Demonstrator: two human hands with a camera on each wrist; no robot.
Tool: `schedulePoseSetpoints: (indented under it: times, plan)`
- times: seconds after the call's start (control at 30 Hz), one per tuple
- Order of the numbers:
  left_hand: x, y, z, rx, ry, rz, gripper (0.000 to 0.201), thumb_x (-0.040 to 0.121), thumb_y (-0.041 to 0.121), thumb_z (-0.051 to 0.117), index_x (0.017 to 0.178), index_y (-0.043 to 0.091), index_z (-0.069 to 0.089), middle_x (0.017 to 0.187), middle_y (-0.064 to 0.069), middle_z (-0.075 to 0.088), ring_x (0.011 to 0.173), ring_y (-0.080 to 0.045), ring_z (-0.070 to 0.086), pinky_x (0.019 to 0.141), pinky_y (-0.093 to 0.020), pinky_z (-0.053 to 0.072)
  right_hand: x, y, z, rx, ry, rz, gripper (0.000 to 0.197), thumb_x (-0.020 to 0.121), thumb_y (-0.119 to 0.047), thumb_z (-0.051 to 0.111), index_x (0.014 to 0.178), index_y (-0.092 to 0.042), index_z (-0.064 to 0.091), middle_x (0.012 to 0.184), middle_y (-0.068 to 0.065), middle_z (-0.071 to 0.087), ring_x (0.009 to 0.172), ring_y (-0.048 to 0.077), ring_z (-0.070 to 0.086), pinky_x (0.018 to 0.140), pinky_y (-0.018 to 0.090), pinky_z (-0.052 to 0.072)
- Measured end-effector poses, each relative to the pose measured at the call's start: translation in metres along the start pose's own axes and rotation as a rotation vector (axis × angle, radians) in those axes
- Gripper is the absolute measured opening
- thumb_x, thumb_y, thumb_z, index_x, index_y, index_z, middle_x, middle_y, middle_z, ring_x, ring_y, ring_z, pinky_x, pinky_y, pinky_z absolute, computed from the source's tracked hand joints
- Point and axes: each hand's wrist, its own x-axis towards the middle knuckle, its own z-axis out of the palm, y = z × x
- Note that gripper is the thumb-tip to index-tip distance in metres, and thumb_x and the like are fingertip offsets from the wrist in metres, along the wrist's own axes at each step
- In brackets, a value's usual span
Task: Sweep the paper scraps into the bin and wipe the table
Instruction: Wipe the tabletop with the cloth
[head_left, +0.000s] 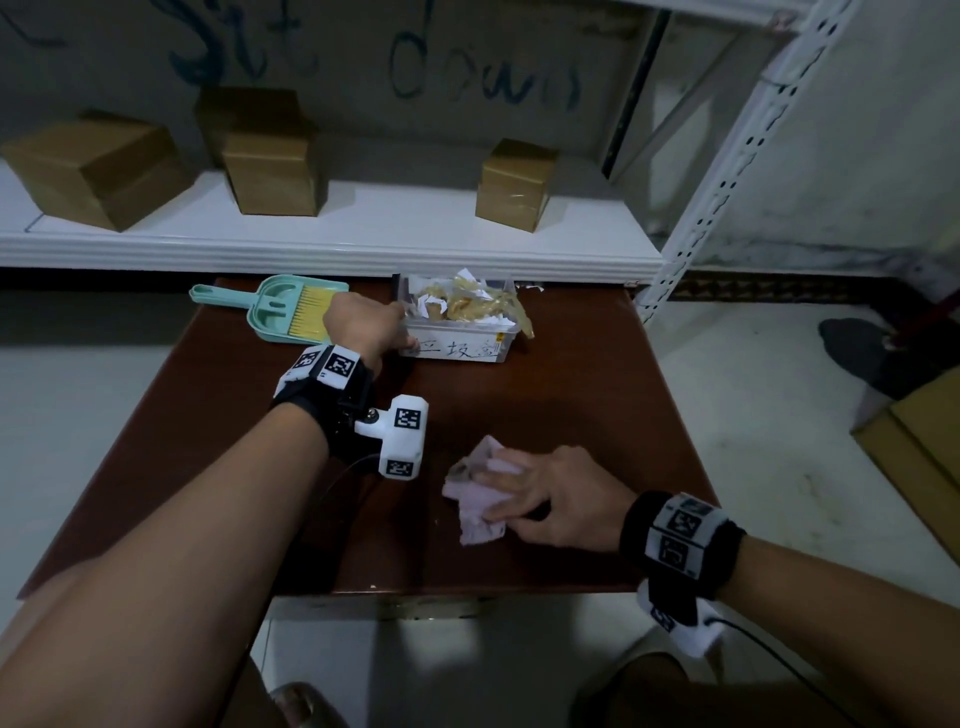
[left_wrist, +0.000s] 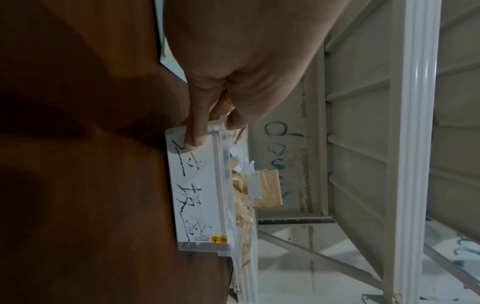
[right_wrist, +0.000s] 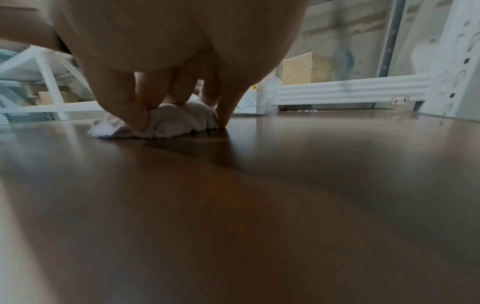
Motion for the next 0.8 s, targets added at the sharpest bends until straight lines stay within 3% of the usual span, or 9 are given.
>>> schedulePoseSetpoints:
  times: [0.07,0.17,0.27,0.47,0.63,0.8]
  plan:
    - [-0.006,0.001,0.001,-0.100,0.043,-0.032,0.031,0.087,0.012,0.073,0.102,-0.012,0.059,0.090,-0.013,0.071,0.084,-0.024,0.077,0.065,-0.037,0.065,-0.007,-0.004,0.006,0.039,0.004,-0.019,0.032,0.090,-0.027,0.068,0.119,-0.037,0.077,0.151,-0.012,0.053,0.152,0.000,0.031,0.122,0.035,0.036]
    - [-0.008,-0.002,0.001,-0.063,0.048,-0.037,0.040,0.085,0.012,0.075,0.113,-0.013,0.062,0.099,-0.018,0.074,0.080,-0.021,0.077,0.064,-0.036,0.065,-0.016,-0.008,0.014,0.051,0.027,-0.050,0.032,0.088,-0.022,0.070,0.116,-0.036,0.079,0.148,-0.014,0.055,0.150,-0.008,0.029,0.121,0.030,0.036]
    - [-0.012,-0.003,0.001,-0.080,0.049,-0.051,0.039,0.085,0.013,0.075,0.114,-0.011,0.063,0.098,-0.018,0.074,0.080,-0.021,0.077,0.066,-0.037,0.066,-0.022,-0.011,0.016,-0.015,0.041,-0.082,0.032,0.088,-0.024,0.069,0.115,-0.036,0.079,0.146,-0.017,0.056,0.150,-0.002,0.034,0.117,0.033,0.042]
    - [-0.018,0.000,-0.006,-0.075,0.009,-0.036,0.036,0.087,0.011,0.075,0.114,-0.011,0.065,0.092,-0.017,0.072,0.081,-0.021,0.076,0.065,-0.034,0.065,-0.030,-0.011,0.023,-0.003,0.104,-0.200,0.028,0.085,-0.021,0.072,0.109,-0.033,0.082,0.140,-0.007,0.064,0.146,0.006,0.045,0.102,0.040,0.056]
    - [-0.021,0.003,-0.010,-0.064,0.006,-0.027,0.036,0.087,0.009,0.074,0.115,-0.012,0.065,0.098,-0.019,0.074,0.081,-0.020,0.076,0.064,-0.033,0.065,-0.030,-0.012,0.020,-0.008,0.051,-0.218,0.028,0.088,-0.023,0.069,0.111,-0.032,0.082,0.144,-0.007,0.060,0.147,0.005,0.043,0.103,0.042,0.055]
    - [-0.026,0.006,-0.012,-0.046,0.001,-0.034,0.036,0.087,0.010,0.074,0.115,-0.011,0.065,0.088,-0.015,0.071,0.078,-0.019,0.075,0.064,-0.033,0.065,-0.013,-0.015,0.016,-0.041,0.005,-0.194,0.029,0.093,-0.027,0.065,0.118,-0.035,0.078,0.152,-0.013,0.051,0.150,-0.001,0.034,0.111,0.036,0.048]
